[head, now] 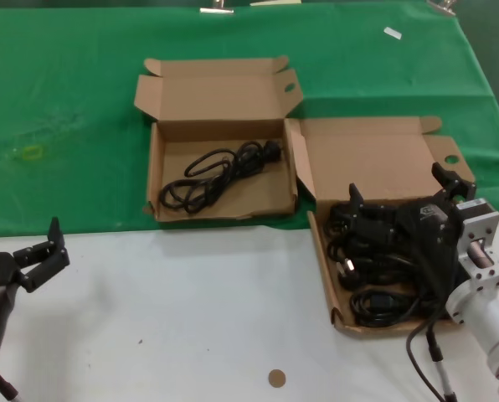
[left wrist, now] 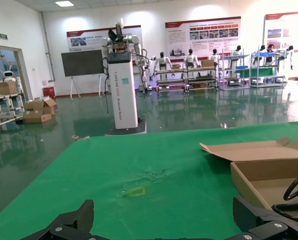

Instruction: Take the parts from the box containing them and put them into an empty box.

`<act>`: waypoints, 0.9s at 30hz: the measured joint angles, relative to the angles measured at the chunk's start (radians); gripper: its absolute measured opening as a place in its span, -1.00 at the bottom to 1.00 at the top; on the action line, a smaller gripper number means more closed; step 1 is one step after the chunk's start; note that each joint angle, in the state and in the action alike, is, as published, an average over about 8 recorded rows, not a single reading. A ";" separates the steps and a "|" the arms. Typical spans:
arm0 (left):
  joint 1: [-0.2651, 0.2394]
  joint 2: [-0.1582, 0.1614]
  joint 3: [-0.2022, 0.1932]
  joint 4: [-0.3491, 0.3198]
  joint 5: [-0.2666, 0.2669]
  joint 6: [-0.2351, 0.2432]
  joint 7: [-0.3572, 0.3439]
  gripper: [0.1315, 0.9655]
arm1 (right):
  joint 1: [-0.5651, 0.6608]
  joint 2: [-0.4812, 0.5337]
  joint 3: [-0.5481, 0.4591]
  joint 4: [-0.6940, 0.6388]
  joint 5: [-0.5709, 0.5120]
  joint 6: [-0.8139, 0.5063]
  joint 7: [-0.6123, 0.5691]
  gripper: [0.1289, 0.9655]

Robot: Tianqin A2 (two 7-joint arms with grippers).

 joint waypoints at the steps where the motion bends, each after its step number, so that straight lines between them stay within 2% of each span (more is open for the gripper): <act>1: 0.000 0.000 0.000 0.000 0.000 0.000 0.000 1.00 | 0.000 0.000 0.000 0.000 0.000 0.000 0.000 1.00; 27: 0.000 0.000 0.000 0.000 0.000 0.000 0.001 1.00 | 0.000 0.000 0.000 0.000 0.000 0.000 0.000 1.00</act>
